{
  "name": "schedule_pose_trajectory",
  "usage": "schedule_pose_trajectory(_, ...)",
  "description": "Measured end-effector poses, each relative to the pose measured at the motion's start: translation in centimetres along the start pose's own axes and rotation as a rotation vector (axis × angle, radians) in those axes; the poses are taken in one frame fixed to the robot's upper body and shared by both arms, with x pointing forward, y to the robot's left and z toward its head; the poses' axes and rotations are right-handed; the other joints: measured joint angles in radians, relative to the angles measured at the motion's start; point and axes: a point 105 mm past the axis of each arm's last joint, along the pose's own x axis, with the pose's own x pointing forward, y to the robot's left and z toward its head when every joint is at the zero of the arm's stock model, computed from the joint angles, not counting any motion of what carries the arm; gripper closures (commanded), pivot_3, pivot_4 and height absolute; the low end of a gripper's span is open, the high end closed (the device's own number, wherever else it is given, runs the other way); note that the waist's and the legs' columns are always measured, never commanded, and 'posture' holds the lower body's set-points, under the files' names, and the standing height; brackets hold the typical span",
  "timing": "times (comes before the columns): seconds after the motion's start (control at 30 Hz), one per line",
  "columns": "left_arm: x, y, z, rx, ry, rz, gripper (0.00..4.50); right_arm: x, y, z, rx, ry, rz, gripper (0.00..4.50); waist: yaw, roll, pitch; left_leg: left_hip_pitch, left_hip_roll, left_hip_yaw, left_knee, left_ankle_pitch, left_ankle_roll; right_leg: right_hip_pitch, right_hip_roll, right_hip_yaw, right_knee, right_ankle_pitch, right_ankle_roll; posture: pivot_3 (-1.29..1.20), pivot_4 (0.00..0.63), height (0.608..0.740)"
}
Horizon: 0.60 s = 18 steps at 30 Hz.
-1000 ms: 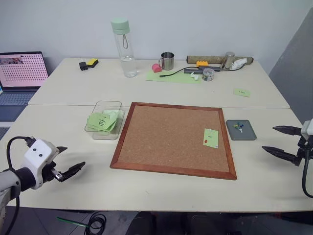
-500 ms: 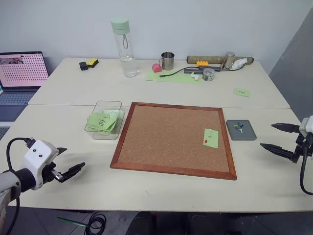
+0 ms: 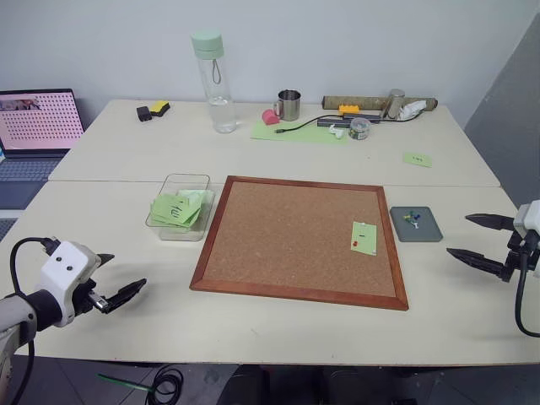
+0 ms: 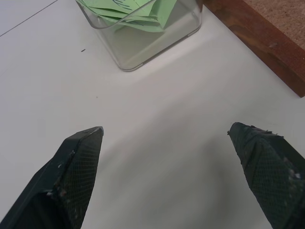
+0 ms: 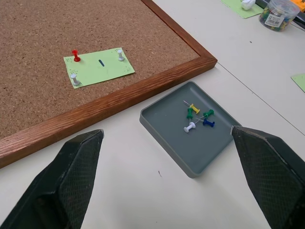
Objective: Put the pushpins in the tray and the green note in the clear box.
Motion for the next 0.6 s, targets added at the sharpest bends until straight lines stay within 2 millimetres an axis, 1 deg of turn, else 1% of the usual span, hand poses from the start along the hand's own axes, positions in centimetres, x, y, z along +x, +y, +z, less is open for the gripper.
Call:
schedule_pose_trajectory(0.23,0.2,0.0,0.6,0.001,-0.024,-0.011,0.01,-0.1,0.3,-0.3,0.009,0.011,0.007,0.0,0.0,0.0,0.0,0.0,0.0,0.0,0.0,0.0,0.0,0.0,0.0,0.0,0.0,0.0,0.0,0.0,0.15,0.74)
schedule_pose_trajectory(0.37,0.9,-0.3,1.4,-0.004,-0.053,-0.043,0.01,-0.1,0.8,-0.7,0.015,0.025,0.02,0.0,0.001,0.0,0.0,0.0,0.0,0.0,0.0,0.0,0.0,0.0,0.0,0.0,0.0,0.0,0.0,0.0,0.15,0.74)
schedule_pose_trajectory(0.43,1.3,-0.7,2.0,0.004,-0.067,-0.065,0.36,-0.1,0.9,-0.7,0.015,0.025,0.023,0.0,0.001,0.0,0.0,0.0,0.0,0.0,0.0,0.0,0.0,0.0,0.0,0.0,0.0,0.0,0.0,0.0,0.15,0.74)
schedule_pose_trajectory(0.47,1.6,-1.1,2.5,0.016,-0.081,-0.086,0.44,-0.1,1.0,-0.6,0.016,0.027,0.026,0.0,0.001,0.0,0.0,0.0,0.0,0.0,0.0,0.0,0.0,0.0,0.0,0.0,0.0,0.0,0.0,0.0,0.15,0.74)
schedule_pose_trajectory(0.5,2.0,-1.6,3.2,0.029,-0.097,-0.112,0.63,0.0,1.1,-0.5,0.016,0.026,0.028,0.0,0.001,0.0,0.0,0.0,0.0,0.0,0.0,0.0,0.0,0.0,0.0,0.0,0.0,0.0,0.0,0.0,0.15,0.74)
schedule_pose_trajectory(0.53,2.8,-2.6,4.3,0.057,-0.12,-0.163,0.86,-0.1,1.3,-0.5,0.029,0.025,0.032,0.0,0.005,0.0,0.0,0.0,0.0,0.0,0.0,0.0,0.0,0.0,0.0,0.0,0.0,0.0,0.0,0.0,0.15,0.74)
schedule_pose_trajectory(0.6,3.7,-4.3,5.9,0.107,-0.158,-0.235,1.19,0.1,1.6,0.0,0.029,0.011,0.044,0.0,0.006,0.0,0.0,0.0,0.0,0.0,0.0,0.0,0.0,0.0,0.0,0.0,0.001,0.0,0.0,0.0,0.15,0.74)
